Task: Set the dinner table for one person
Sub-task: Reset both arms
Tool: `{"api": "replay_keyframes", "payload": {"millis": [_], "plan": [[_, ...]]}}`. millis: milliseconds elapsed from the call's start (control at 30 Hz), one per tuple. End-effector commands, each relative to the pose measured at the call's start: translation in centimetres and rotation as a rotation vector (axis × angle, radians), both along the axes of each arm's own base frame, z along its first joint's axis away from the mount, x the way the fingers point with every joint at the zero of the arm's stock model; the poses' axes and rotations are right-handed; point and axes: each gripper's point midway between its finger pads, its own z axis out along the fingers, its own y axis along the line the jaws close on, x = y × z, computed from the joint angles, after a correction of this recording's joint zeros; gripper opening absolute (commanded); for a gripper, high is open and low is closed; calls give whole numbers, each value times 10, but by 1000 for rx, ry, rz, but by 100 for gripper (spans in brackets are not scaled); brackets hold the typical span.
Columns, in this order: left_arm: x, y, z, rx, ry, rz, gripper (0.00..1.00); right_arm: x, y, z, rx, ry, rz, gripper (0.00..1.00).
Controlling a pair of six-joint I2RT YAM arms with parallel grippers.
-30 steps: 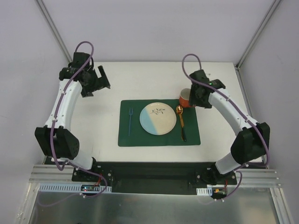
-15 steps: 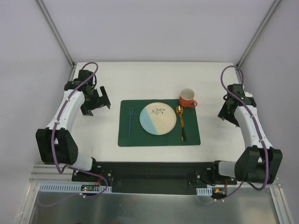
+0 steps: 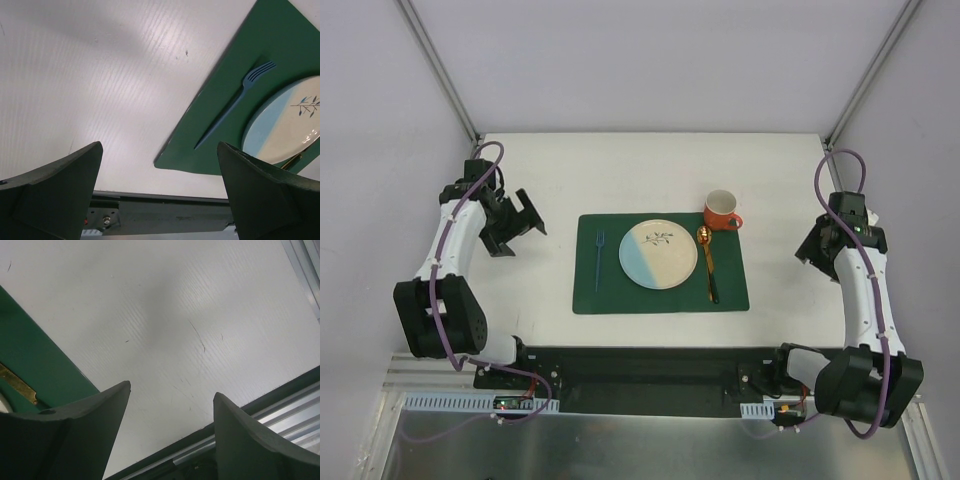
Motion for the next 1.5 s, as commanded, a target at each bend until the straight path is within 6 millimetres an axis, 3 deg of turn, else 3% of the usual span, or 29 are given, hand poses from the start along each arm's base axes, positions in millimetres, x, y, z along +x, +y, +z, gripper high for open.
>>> {"api": "replay_keyframes", "payload": {"millis": [0,100,233,467,600,900,1467], "plan": [[-12,4,11,22,19,70,99,7,2,9,11,1,61,71],[-29,6,9,37,75,101,99,14,3,17,23,6,85,71],[-48,4,21,43,48,124,99,23,25,19,139,-67,98,71],[-70,9,48,99,-56,99,100,13,39,9,183,-82,132,71],[-80,4,50,77,-78,106,99,11,44,8,173,-80,155,72],[-77,7,62,93,-130,115,99,14,46,19,152,-106,180,71],[-81,5,51,86,-106,112,99,13,48,16,168,-117,158,72]]}}
